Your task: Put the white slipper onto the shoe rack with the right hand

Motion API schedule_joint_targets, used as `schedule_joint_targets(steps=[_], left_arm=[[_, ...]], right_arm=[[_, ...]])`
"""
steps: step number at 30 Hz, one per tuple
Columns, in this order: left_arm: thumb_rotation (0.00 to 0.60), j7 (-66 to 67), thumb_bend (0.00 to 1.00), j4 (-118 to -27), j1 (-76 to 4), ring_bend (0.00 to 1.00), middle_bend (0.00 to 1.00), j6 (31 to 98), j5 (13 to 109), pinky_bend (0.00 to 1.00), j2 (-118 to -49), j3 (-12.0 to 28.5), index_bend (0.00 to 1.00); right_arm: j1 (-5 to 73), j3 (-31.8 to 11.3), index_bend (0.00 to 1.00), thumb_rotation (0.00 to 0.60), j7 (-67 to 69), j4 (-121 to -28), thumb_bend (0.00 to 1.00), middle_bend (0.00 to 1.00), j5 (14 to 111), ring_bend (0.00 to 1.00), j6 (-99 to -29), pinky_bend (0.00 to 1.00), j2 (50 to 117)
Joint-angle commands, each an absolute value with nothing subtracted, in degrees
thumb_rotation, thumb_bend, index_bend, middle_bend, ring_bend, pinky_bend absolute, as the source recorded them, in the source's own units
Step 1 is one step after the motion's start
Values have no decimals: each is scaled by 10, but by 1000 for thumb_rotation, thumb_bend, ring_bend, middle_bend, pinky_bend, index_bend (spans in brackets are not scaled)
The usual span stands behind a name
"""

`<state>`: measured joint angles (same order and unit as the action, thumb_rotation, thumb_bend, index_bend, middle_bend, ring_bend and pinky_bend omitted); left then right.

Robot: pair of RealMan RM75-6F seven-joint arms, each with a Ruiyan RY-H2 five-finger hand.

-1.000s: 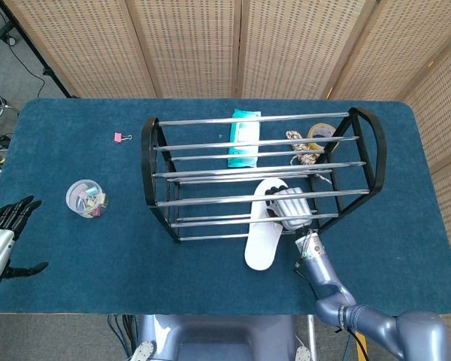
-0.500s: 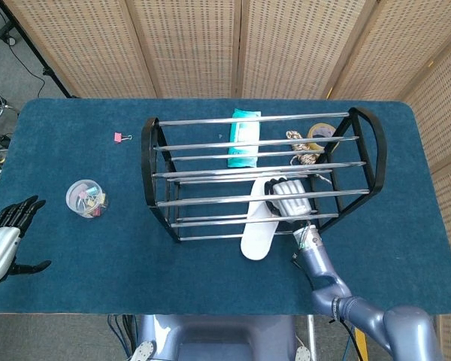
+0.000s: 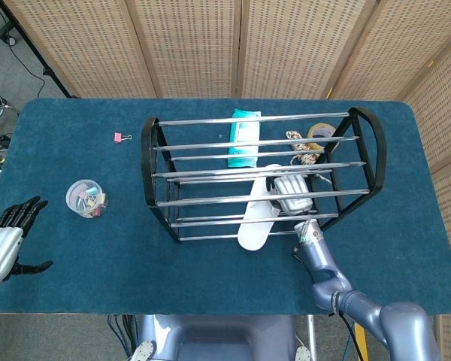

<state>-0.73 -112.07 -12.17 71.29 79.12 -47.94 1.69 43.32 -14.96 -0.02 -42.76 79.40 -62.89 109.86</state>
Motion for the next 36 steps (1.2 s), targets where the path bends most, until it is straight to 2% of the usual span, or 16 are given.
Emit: schedule_joint_targets(steps=[1,3,5,9,27,36], left_arm=[[600,-8,0,-1122,-121,0,0,715,792,0,-479,17,0],[600,-9,0,-1122,-120,0,0,717,794,0,-478,17,0],[600,-10,0,-1123,-119,0,0,718,795,0,-478,16,0],[600,-13,0,-1122,-118,0,0,720,798,0,-476,16,0],[600,-18,0,-1123,-115,0,0,726,811,0,-474,13,0],[600,-16,0,-1126,-111,0,0,733,823,0,-474,9,0]], right_arm=[[432,-143,408,600,9,-441,492,420,795,441,-620,654,1090],[429,-137,333,600,16,-454,492,347,797,363,-614,621,1082],[427,-132,299,600,18,-466,492,311,799,326,-610,605,1075],[422,-125,278,600,8,-486,493,269,803,280,-617,589,1066],[379,-82,279,600,-13,-559,492,249,838,245,-676,588,1031],[346,-39,287,600,-24,-634,493,249,880,243,-718,588,1000]])
